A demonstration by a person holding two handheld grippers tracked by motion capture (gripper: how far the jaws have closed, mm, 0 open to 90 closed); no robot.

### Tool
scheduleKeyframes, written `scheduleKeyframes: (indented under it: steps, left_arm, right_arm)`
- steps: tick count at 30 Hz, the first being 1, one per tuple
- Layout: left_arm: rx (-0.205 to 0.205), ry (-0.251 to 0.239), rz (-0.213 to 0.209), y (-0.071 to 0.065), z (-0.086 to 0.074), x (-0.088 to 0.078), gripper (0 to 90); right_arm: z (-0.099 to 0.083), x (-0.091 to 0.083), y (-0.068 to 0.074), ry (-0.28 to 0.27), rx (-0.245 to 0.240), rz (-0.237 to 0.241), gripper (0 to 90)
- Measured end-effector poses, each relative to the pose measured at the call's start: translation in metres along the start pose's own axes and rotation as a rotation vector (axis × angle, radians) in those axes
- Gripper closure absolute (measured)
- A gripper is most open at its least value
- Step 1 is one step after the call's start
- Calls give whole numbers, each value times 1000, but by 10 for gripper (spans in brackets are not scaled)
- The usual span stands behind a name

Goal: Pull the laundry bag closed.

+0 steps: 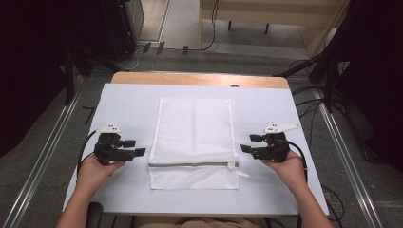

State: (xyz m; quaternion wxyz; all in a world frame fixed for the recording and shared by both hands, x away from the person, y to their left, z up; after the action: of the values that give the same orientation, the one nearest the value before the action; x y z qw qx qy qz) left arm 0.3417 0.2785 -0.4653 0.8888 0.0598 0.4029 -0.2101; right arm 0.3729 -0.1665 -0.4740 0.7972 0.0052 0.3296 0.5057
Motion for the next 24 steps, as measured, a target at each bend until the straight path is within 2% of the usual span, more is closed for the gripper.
scheduleKeyframes:
  steps: [5, 13, 17, 24]
  left_arm:
    - [-14, -21, 37, 7, 1, -1, 352]
    - [-38, -24, 91, 17, -1, 1, 320]
    - [-54, -19, 101, 19, -2, 2, 316]
    - [-51, -14, 111, 20, -2, 4, 311]
  right_arm:
    - [-2, -14, -16, -49, 32, -61, 356]
    - [-5, -26, -30, -77, 56, -125, 349]
    - [-7, -25, -32, -71, 61, -129, 348]
    - [-8, -22, -32, -49, 64, -127, 341]
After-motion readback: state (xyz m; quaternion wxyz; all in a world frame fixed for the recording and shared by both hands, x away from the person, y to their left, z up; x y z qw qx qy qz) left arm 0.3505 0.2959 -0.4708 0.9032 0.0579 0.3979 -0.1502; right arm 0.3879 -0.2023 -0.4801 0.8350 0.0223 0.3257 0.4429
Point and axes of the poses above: each handheld gripper's, and its own axes: x roughly forward along the jaws, z roughly out of its top, y roughly to its left, the point moved 6 cm from there along x, roughly forward along the jaws, and after that the axes turned 15 degrees about z, right-handed, at the moved point
